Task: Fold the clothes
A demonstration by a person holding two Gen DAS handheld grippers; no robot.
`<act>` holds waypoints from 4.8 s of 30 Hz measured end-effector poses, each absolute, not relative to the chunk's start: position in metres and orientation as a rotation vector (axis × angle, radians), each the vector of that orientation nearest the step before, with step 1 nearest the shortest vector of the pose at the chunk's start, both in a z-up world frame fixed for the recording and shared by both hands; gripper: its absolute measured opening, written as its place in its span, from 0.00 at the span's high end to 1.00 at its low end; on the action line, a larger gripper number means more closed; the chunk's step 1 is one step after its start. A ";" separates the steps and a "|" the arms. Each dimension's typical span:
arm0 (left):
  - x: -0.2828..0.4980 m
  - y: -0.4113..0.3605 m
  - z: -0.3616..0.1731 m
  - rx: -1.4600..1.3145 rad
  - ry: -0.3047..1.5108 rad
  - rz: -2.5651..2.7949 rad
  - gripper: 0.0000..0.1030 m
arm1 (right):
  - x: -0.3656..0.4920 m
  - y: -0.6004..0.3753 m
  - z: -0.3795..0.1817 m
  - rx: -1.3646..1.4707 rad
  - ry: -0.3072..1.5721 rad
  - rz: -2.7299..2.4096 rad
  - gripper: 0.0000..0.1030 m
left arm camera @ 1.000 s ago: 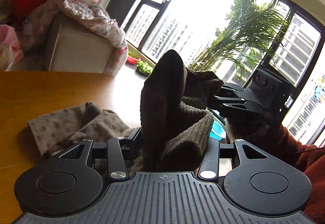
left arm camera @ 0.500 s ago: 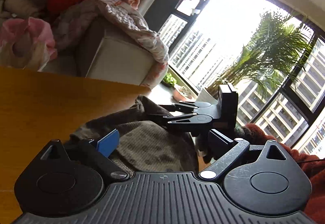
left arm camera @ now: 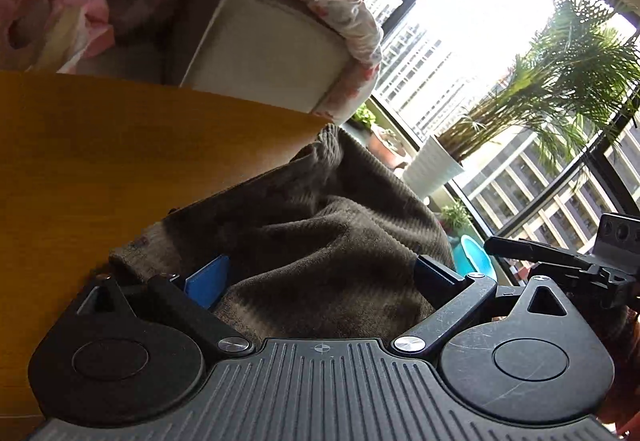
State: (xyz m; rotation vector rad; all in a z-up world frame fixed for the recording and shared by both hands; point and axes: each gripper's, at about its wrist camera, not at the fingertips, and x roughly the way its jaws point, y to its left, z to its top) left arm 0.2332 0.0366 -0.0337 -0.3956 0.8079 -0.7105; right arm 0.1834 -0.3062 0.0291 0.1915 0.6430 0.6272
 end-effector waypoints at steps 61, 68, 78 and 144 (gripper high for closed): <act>0.169 -0.116 -0.023 0.102 0.739 -0.886 0.00 | 0.176 -0.414 -0.035 0.414 0.636 0.414 0.59; 0.178 -0.087 -0.016 0.107 0.761 -0.790 0.00 | 0.166 -0.365 -0.055 0.442 0.673 0.679 0.59; 0.161 -0.061 0.004 -0.001 0.761 -0.876 0.00 | 0.204 -0.399 -0.040 0.584 0.611 0.702 0.46; 0.195 -0.043 -0.042 -0.348 0.779 -0.882 0.00 | 0.236 -0.294 -0.015 -0.105 0.596 0.374 0.01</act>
